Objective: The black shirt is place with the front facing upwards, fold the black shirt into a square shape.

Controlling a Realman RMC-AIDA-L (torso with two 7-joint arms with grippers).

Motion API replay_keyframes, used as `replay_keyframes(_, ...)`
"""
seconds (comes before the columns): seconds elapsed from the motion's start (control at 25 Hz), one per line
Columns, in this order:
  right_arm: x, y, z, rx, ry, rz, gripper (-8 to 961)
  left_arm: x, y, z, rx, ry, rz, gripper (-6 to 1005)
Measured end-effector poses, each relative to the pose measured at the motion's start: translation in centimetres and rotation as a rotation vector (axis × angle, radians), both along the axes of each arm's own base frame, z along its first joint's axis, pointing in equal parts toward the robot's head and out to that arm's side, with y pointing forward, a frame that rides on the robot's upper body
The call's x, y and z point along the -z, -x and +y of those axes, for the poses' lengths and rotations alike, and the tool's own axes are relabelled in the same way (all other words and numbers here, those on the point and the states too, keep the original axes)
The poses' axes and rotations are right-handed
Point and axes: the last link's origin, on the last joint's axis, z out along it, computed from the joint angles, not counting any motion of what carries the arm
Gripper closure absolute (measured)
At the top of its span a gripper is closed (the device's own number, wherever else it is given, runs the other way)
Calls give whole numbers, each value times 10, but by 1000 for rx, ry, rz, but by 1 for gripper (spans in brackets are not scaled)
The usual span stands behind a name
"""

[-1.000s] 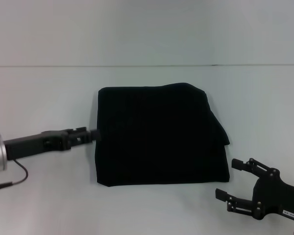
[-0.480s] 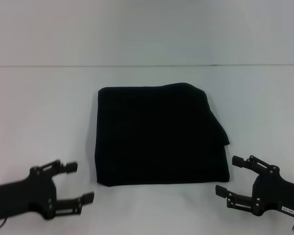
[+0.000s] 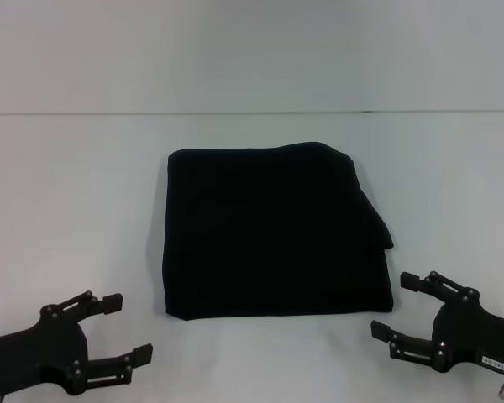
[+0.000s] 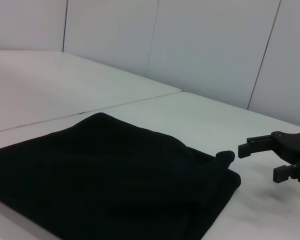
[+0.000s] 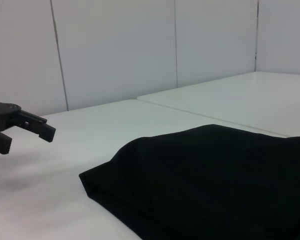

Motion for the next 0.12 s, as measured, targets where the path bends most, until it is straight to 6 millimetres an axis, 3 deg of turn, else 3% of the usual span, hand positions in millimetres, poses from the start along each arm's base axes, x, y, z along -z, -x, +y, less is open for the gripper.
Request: replay_keyframes(0.12, 0, -1, 1, 4, -3, -4, 12, 0, -1, 2, 2, -1, 1, 67)
